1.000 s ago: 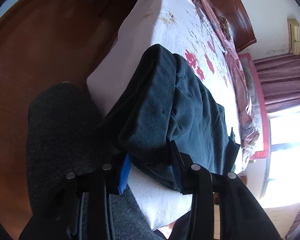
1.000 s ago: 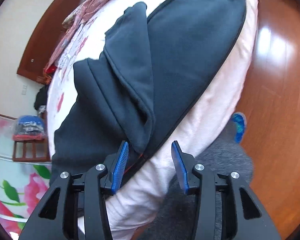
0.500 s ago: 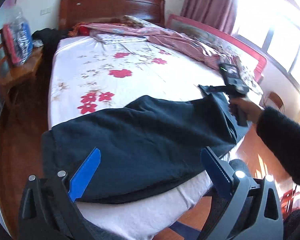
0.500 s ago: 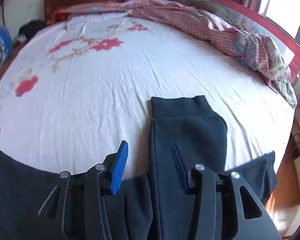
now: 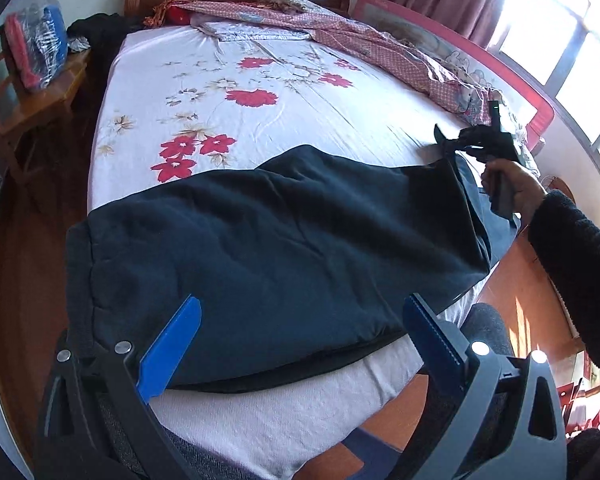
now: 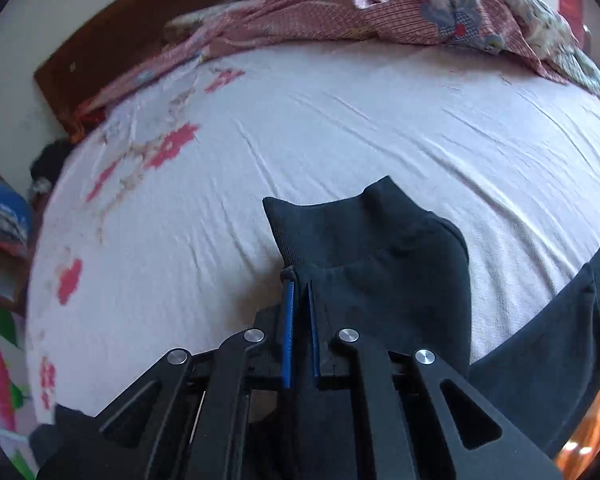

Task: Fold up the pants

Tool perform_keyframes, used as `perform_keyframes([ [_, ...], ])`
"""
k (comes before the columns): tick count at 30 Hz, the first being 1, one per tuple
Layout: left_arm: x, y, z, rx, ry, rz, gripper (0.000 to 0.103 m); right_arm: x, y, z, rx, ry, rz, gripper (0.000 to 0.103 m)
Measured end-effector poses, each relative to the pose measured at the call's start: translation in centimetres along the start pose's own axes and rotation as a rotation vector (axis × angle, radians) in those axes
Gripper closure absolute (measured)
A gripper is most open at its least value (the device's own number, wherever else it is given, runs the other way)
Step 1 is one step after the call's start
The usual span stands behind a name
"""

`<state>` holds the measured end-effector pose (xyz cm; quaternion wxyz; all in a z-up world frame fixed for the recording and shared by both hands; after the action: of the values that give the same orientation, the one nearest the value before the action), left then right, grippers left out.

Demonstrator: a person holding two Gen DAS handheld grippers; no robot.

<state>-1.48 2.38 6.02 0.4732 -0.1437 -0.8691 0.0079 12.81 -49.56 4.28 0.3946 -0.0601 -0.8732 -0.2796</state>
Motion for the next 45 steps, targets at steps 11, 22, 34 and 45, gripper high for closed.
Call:
perform_keyframes([
  [11,-1.2,-2.1,0.1,-0.083,0.071,-0.028,0.002,14.6,-21.8,5.8,-0.547,-0.338,-0.038,0.097],
  [22,-1.5,-4.2,0.2,-0.171,0.099,-0.07,0.002,13.6,-26.4,11.4,-0.655,-0.366,0.01,0.097],
  [34,-0.2,1.2,-0.4,0.062,0.053,-0.071,0.002,11.9,-28.7,15.2,-0.858,-0.341,-0.254,0.056],
  [45,-3.9,-8.7,-1.6,-0.453,-0.064,0.15,0.003,10.2,-26.4,14.5,-0.884,-0.285,-0.256,0.056],
])
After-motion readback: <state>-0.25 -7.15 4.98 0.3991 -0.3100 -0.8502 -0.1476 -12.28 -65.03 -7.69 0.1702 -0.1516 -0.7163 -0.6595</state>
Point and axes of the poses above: each gripper's, at about its wrist camera, not at the fingertips, and x roughly against the way its jaws point, y to its left, z to its underside, the point moved 1 cm from there along -x, roughly the way its jaws point, and after that the axes turned 6 degrees about -z, right-handed, at the moved point
